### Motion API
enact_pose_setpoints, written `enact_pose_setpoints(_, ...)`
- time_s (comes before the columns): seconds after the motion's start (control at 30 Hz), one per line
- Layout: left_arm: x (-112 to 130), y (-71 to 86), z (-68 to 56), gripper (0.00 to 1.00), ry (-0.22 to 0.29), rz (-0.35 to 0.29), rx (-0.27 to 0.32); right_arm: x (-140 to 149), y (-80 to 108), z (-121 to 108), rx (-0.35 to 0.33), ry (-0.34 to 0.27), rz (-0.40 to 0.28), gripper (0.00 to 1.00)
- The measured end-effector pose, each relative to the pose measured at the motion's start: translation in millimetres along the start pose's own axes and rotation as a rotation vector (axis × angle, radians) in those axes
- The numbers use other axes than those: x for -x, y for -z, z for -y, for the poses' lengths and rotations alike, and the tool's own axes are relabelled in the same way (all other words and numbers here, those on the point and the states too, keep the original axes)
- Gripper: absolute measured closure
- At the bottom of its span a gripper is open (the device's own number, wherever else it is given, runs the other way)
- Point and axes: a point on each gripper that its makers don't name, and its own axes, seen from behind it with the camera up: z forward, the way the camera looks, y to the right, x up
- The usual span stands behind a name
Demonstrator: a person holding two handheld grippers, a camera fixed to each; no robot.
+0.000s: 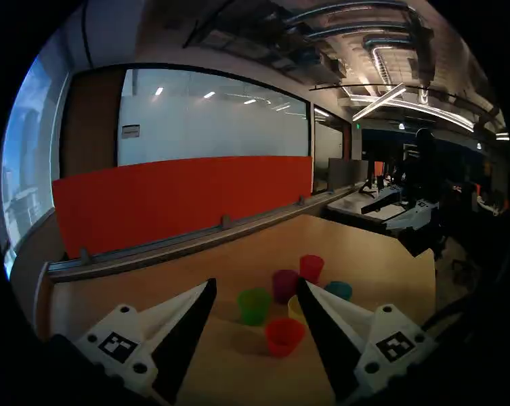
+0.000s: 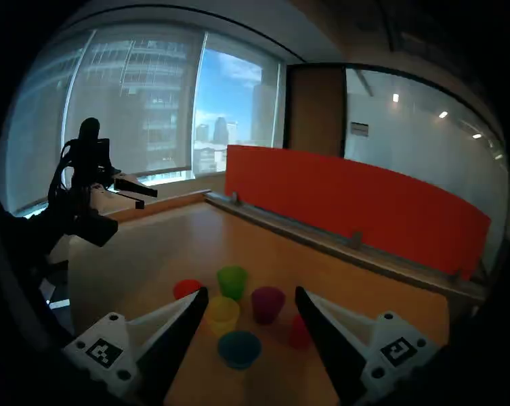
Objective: Pour water
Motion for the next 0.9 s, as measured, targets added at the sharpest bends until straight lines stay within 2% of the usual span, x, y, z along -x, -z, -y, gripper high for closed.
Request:
enact_pose_setpoints(0.57,39,-18.2,-2.4,0.14,-0.016,0.099,0.006,44,-9.7,1,-0.029,-0.013,0.085,0.00)
enact_pose_setpoints(0.9,65,-29.7,1.7,0.14,-0.043,0.161,-0.004,68,-20.5,4,-0.047,-0.011,0.122,0.01)
